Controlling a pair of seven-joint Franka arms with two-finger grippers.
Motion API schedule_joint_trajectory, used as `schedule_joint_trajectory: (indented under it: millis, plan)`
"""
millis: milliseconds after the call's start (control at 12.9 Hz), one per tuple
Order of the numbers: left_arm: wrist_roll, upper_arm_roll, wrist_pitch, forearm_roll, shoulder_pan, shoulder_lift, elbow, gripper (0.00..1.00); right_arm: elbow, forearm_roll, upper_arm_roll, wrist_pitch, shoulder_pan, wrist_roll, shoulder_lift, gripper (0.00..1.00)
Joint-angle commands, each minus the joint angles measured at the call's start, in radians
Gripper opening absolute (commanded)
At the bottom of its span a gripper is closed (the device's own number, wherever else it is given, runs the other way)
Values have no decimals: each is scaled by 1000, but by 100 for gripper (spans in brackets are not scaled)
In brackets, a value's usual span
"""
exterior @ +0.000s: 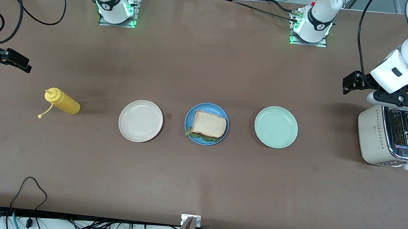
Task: Make sandwich in blue plate with both arms
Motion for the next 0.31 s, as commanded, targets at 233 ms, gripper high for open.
schedule_joint_trajectory:
  millis: [233]
  plan:
    - [-5,15,16,-12,-21,-33,-30,100,10,0,10,-9,-8,14,-1,100]
